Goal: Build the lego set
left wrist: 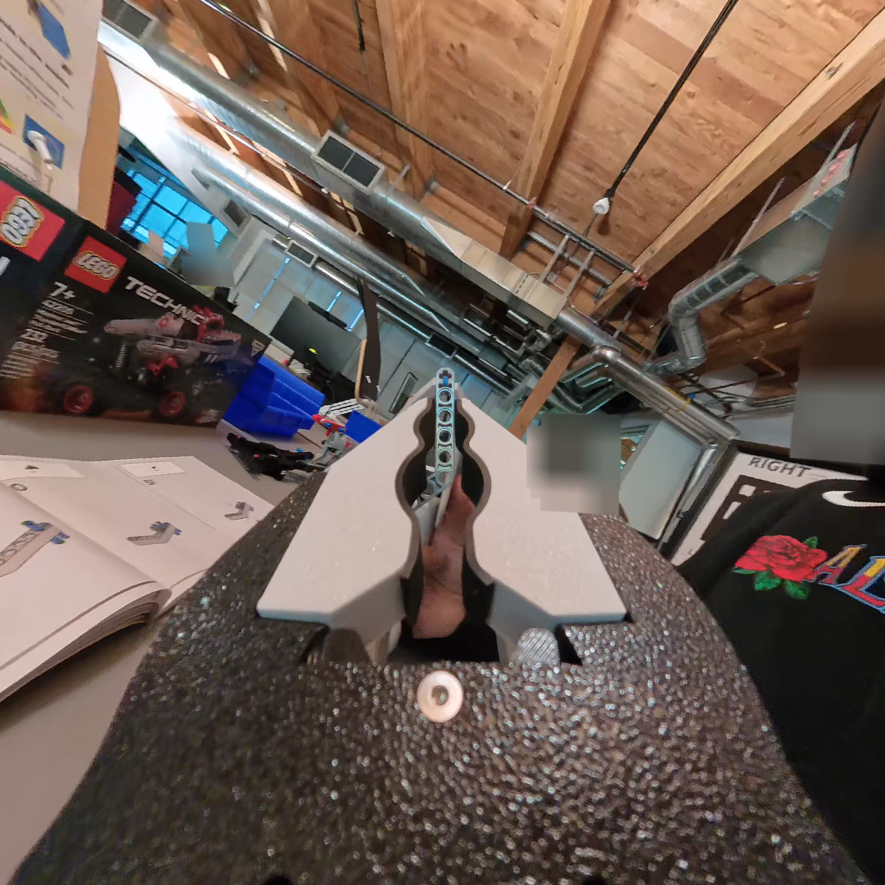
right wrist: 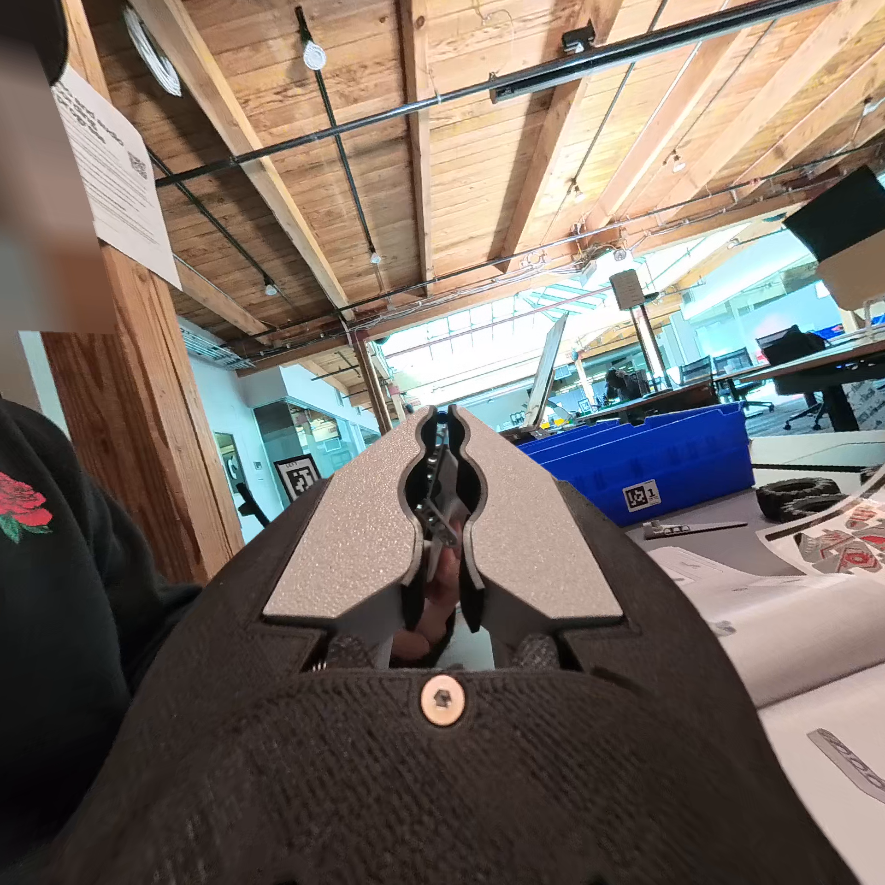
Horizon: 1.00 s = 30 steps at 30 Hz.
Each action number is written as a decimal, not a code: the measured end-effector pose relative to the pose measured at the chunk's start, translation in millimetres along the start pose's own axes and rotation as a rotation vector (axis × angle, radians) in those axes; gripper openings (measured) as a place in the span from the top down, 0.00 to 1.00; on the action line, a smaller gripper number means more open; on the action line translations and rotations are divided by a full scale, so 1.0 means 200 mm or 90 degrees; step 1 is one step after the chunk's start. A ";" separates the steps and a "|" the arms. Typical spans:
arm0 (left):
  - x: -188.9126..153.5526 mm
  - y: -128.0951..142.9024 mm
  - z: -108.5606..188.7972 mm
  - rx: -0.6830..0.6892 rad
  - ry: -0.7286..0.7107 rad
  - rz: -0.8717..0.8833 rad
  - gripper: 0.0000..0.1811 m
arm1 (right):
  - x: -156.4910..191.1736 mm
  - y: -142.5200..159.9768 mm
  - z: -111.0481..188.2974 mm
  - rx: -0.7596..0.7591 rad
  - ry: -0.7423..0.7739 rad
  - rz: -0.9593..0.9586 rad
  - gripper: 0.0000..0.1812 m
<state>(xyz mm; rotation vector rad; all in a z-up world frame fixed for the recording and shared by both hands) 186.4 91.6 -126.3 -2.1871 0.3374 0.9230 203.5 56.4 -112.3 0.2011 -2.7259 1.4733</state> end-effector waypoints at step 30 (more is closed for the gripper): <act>0.14 0.47 0.23 0.557 -0.191 0.271 0.97 | -0.05 0.06 0.09 0.175 0.002 0.165 0.98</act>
Point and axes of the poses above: each gripper's, where its closed fingertips meet, z back along the fingers, y out of its underside, x = y × z across the jaws, the point moved 1 cm from there along z, back along the fingers, and after that the axes turned 15 degrees about z, right-handed, at the moved point
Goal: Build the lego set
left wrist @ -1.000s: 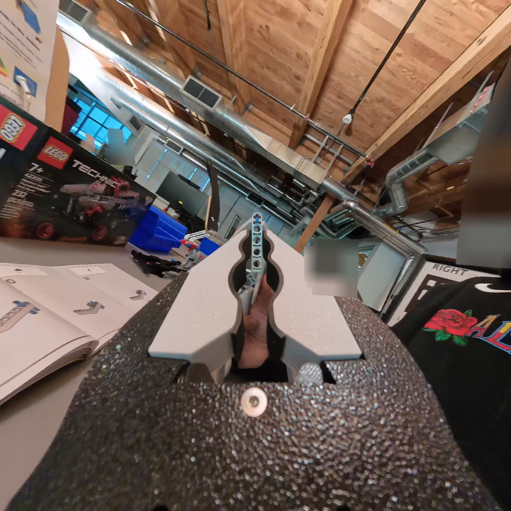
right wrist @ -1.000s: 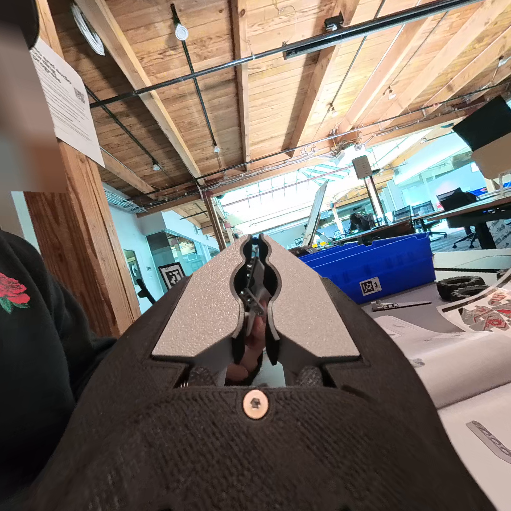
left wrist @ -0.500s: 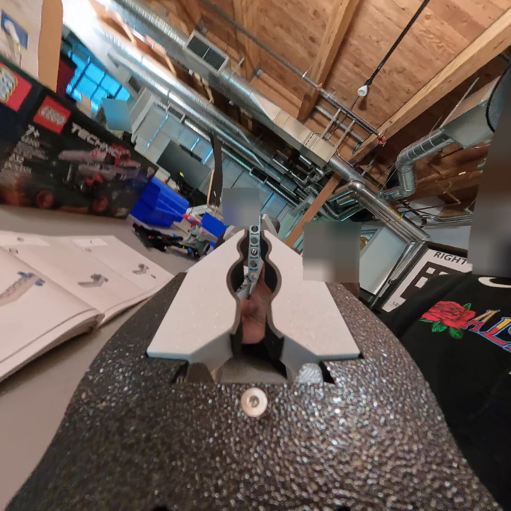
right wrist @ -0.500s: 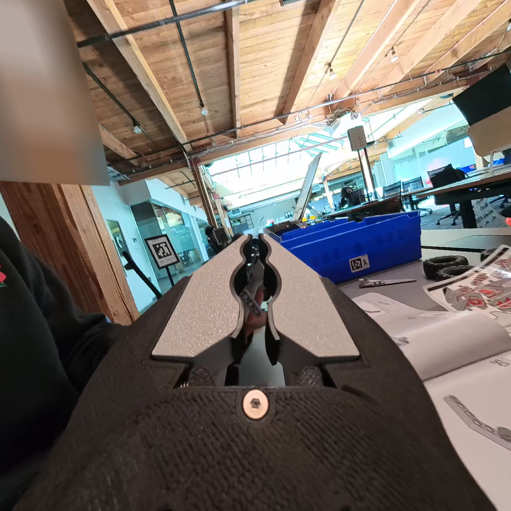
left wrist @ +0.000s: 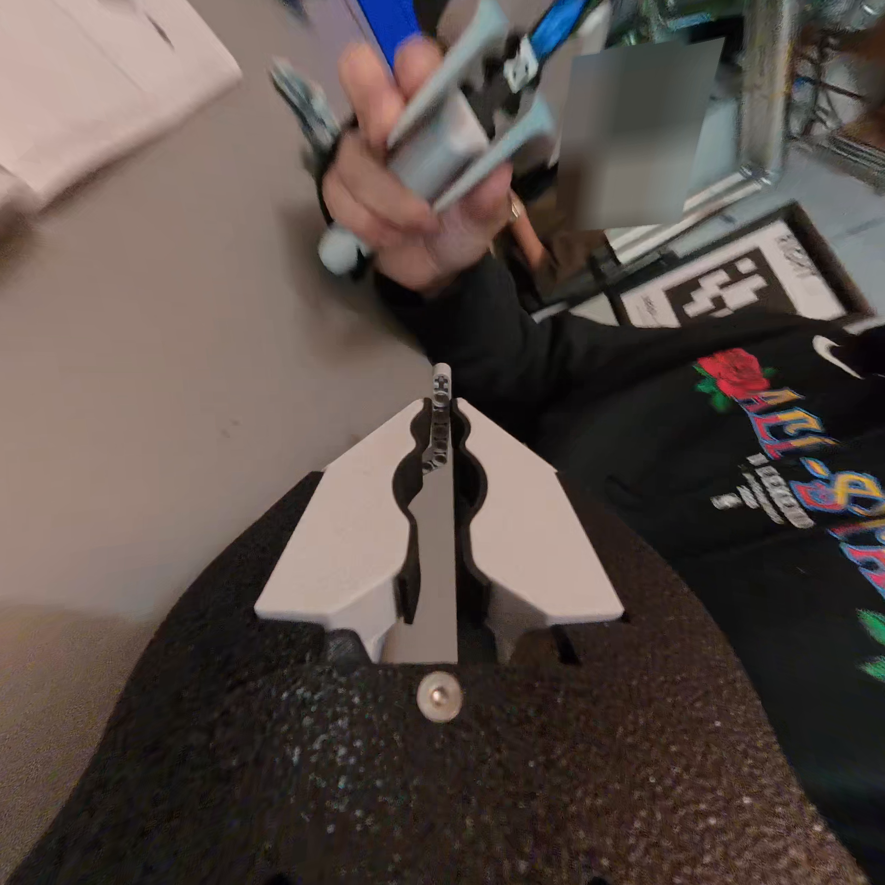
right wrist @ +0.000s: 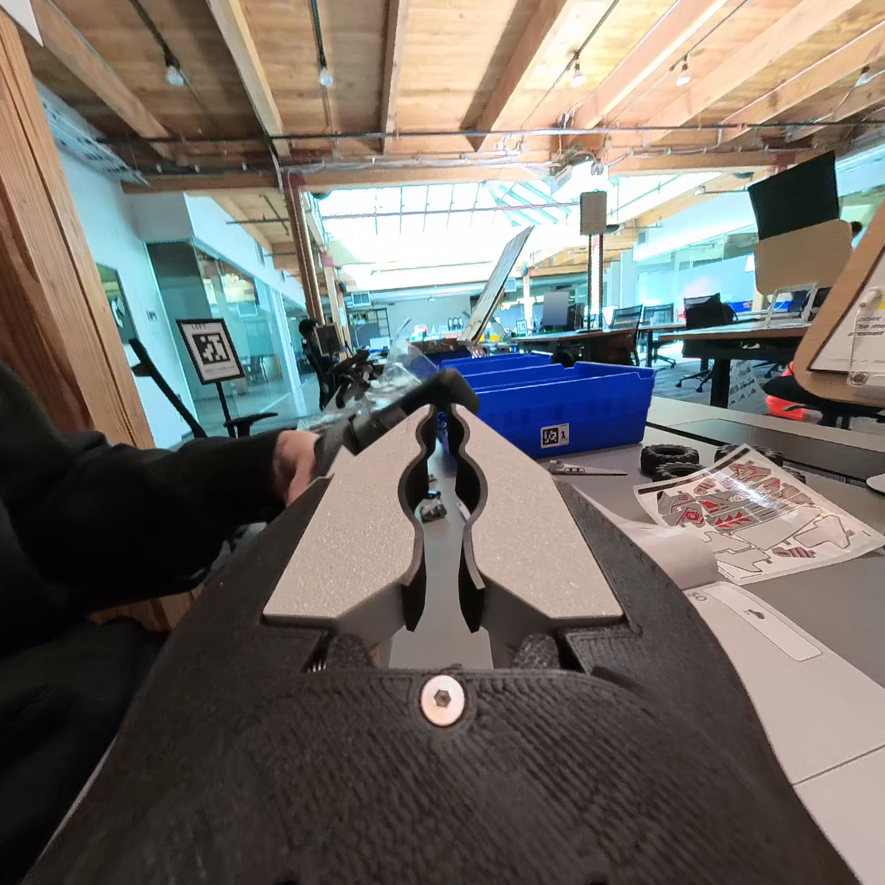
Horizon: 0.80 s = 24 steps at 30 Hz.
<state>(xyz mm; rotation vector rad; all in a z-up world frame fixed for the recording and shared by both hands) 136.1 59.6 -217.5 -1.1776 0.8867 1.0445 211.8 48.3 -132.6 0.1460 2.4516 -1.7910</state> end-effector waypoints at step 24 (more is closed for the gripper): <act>0.15 -0.04 0.22 0.146 -0.471 -0.627 0.87 | -0.01 -0.02 0.01 -0.023 0.007 -0.017 0.99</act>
Point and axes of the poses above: each gripper's, where its closed fingertips meet, z back along the fingers, y out of its underside, x = y × z across the jaws, the point moved 1 cm from there along z, back along the fingers, and after that the axes turned 15 degrees about z, right-handed, at the moved point
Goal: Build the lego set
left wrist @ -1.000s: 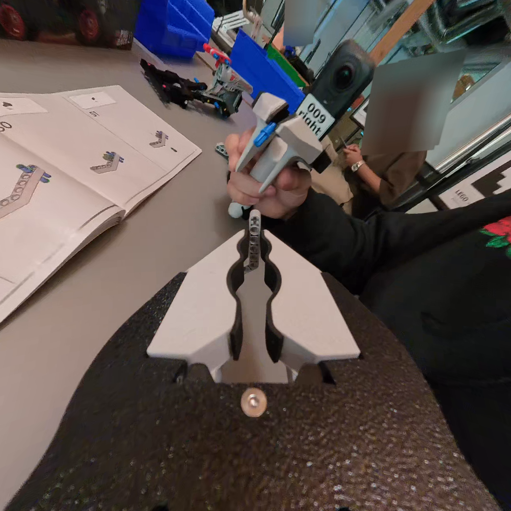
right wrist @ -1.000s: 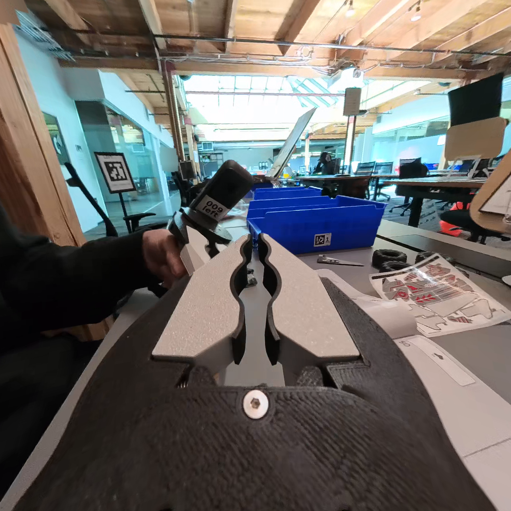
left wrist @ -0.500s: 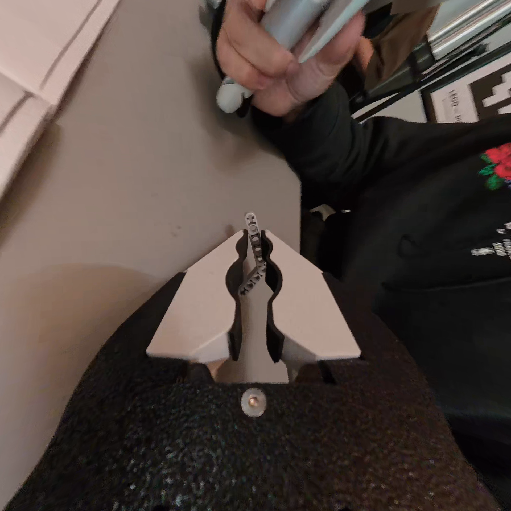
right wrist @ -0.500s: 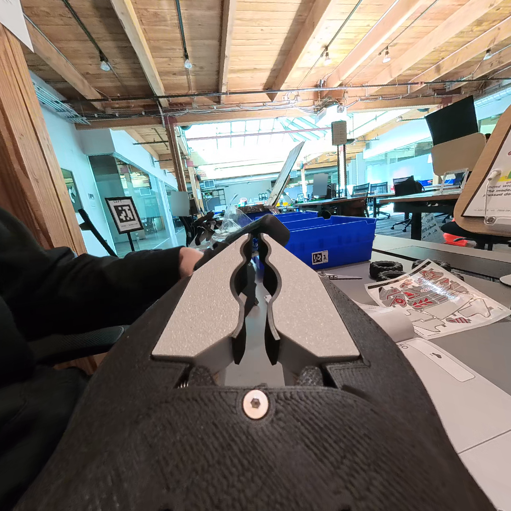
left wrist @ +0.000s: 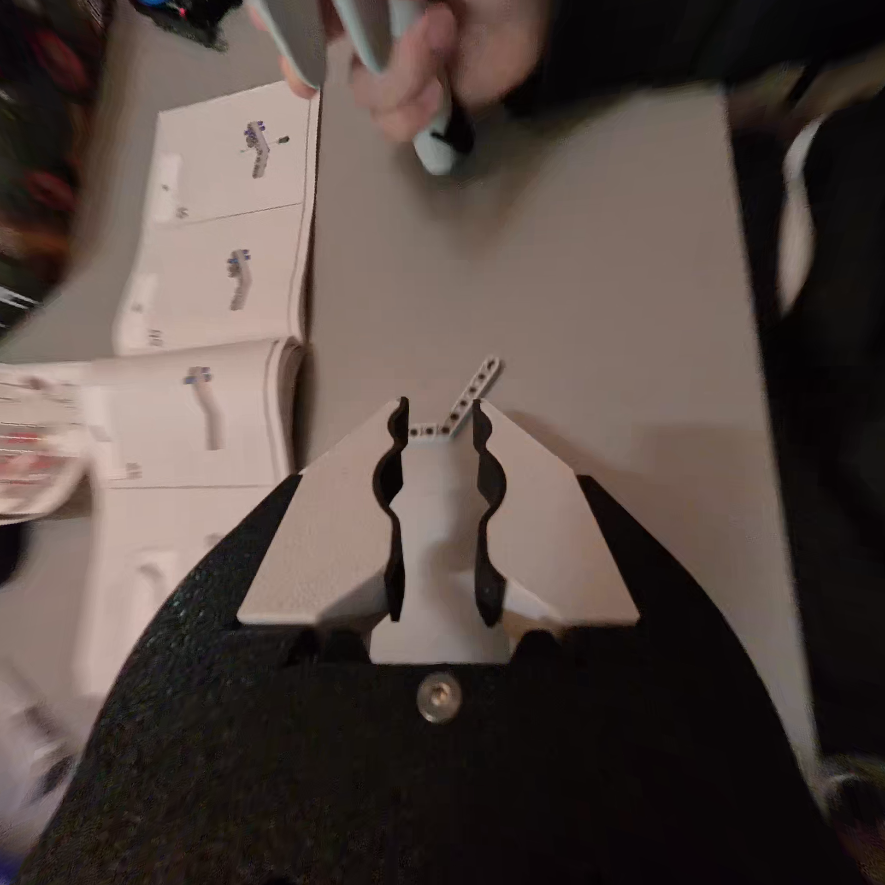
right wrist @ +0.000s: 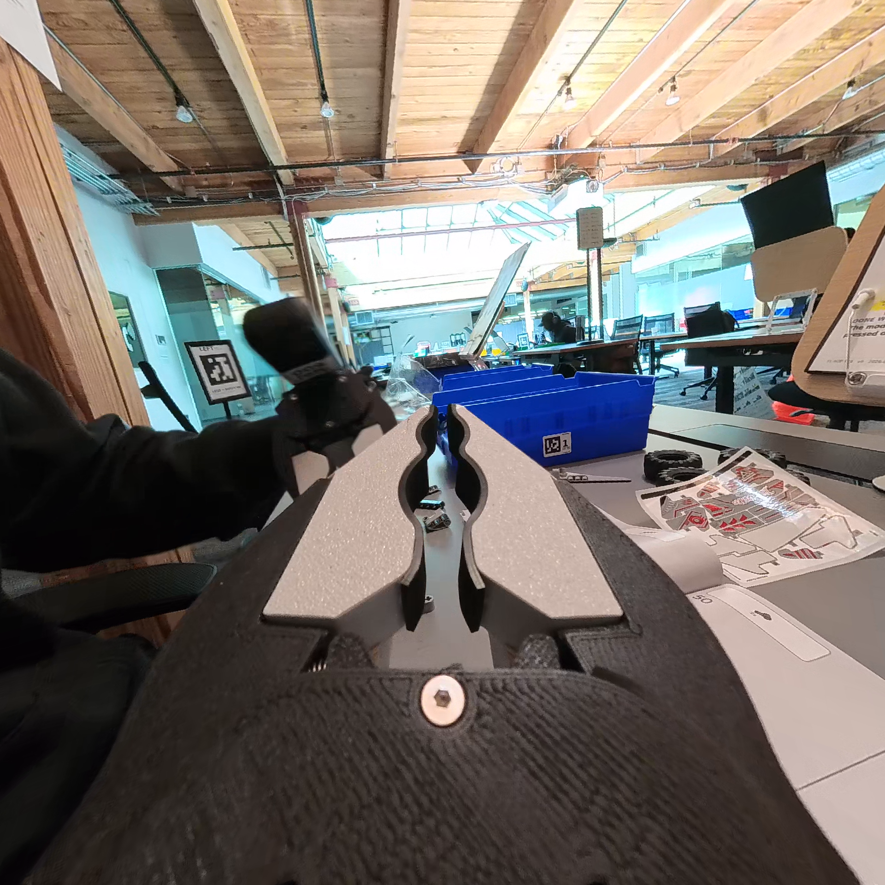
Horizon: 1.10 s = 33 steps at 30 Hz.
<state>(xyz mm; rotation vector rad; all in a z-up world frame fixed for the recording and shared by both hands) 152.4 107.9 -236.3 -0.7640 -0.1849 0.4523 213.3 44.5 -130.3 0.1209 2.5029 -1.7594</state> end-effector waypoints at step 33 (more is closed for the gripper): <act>-0.10 0.10 -0.04 0.154 0.242 0.157 1.00 | 0.01 0.03 -0.01 0.017 -0.011 0.009 0.99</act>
Point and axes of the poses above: each gripper's, where its closed fingertips meet, z back along the fingers, y out of its underside, x = y × z across the jaws, the point moved 1 cm from there along z, back along the fingers, and after that the axes turned 15 degrees about z, right-handed, at the moved point
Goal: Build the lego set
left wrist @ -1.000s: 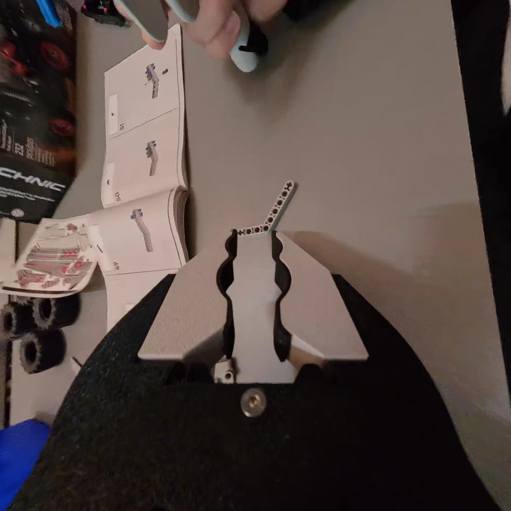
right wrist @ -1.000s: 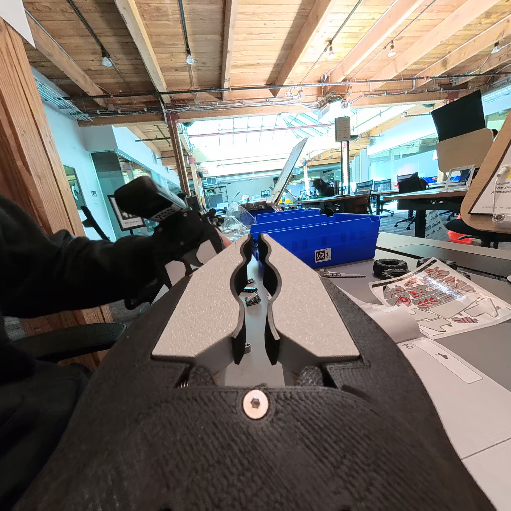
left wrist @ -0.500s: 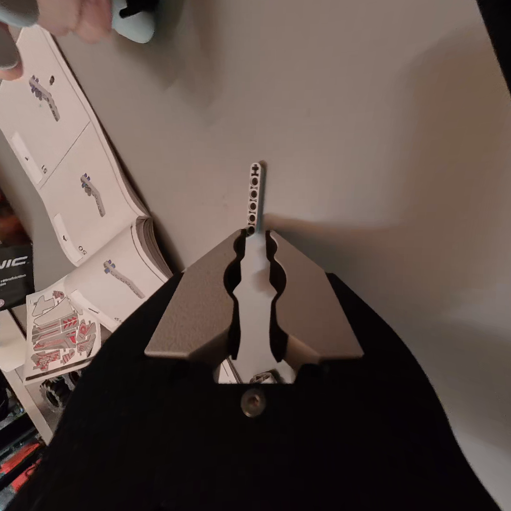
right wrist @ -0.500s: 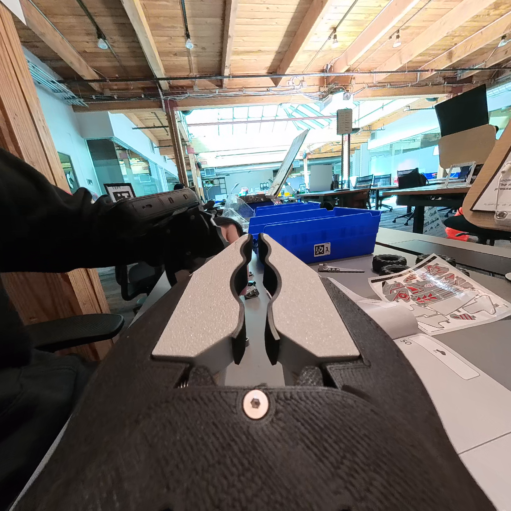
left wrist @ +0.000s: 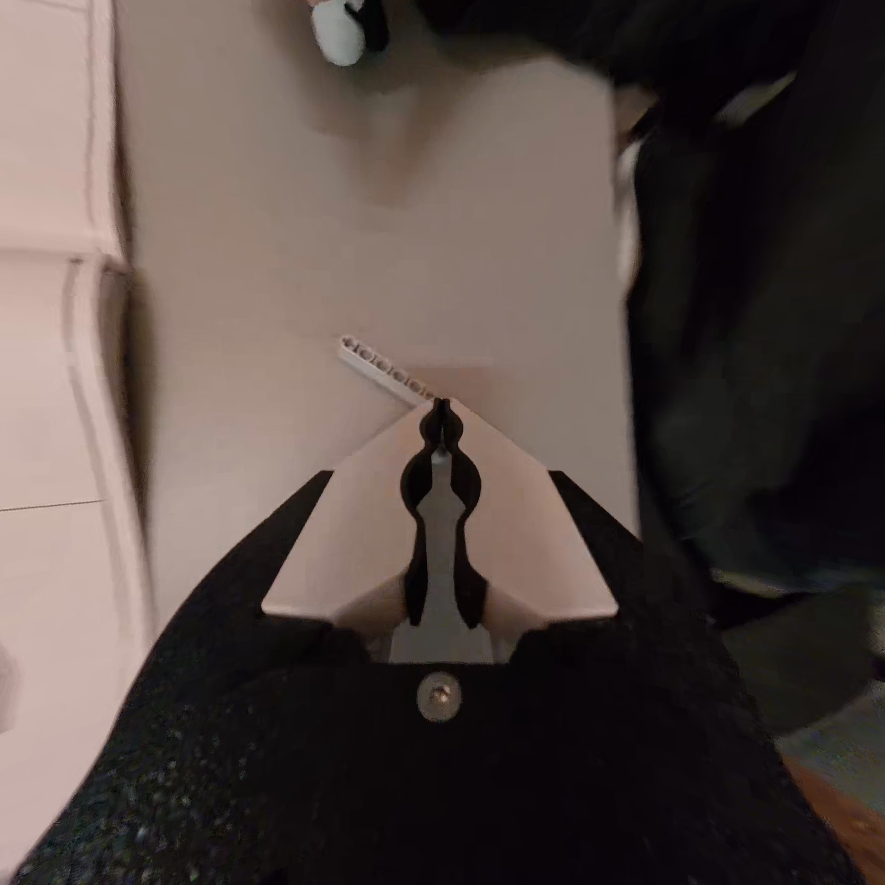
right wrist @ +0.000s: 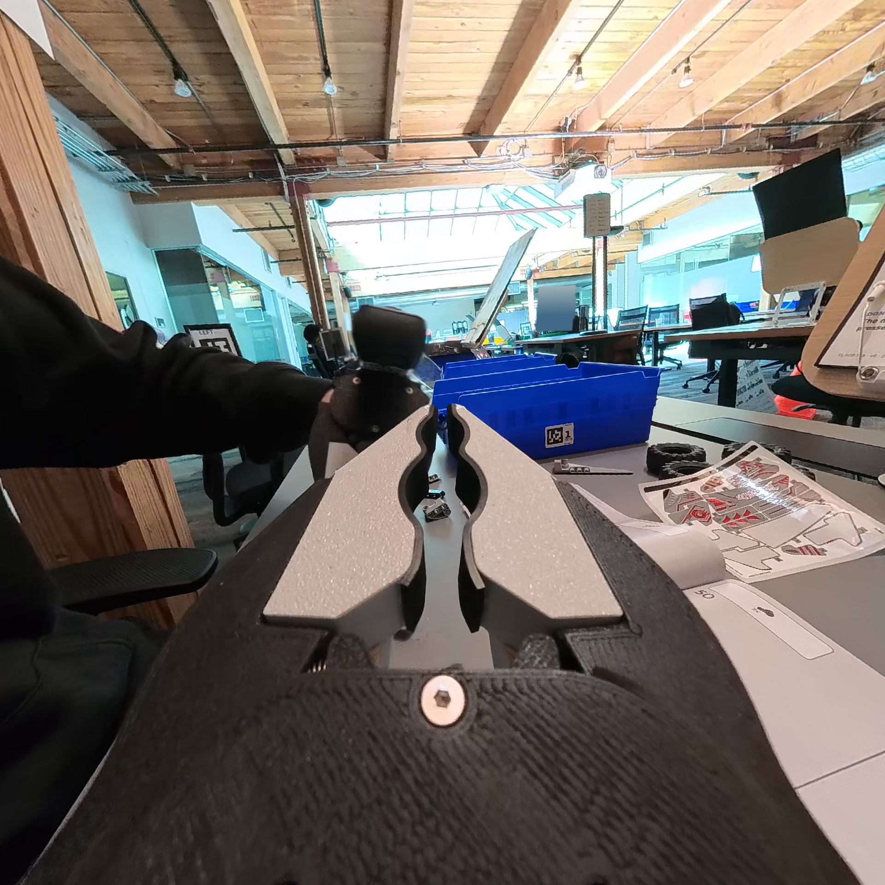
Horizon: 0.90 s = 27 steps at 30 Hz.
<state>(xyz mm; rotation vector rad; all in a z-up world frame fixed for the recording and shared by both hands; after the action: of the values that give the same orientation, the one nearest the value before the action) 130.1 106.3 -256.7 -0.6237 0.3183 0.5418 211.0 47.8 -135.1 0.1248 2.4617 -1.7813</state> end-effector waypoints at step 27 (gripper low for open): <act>-0.17 -0.11 -0.07 -0.337 0.025 0.359 0.97 | -0.02 -0.02 0.02 -0.017 0.014 -0.004 0.99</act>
<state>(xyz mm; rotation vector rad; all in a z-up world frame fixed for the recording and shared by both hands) 112.8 69.9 -243.2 -1.0649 0.3934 1.1777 215.4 43.0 -131.5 0.1352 2.5017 -1.7587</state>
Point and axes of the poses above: each gripper's, where its closed fingertips meet, z back along the fingers, y out of its underside, x = y × z across the jaws, the point moved 1 cm from there along z, back along the fingers, and after that the axes turned 15 degrees about z, right-handed, at the moved point
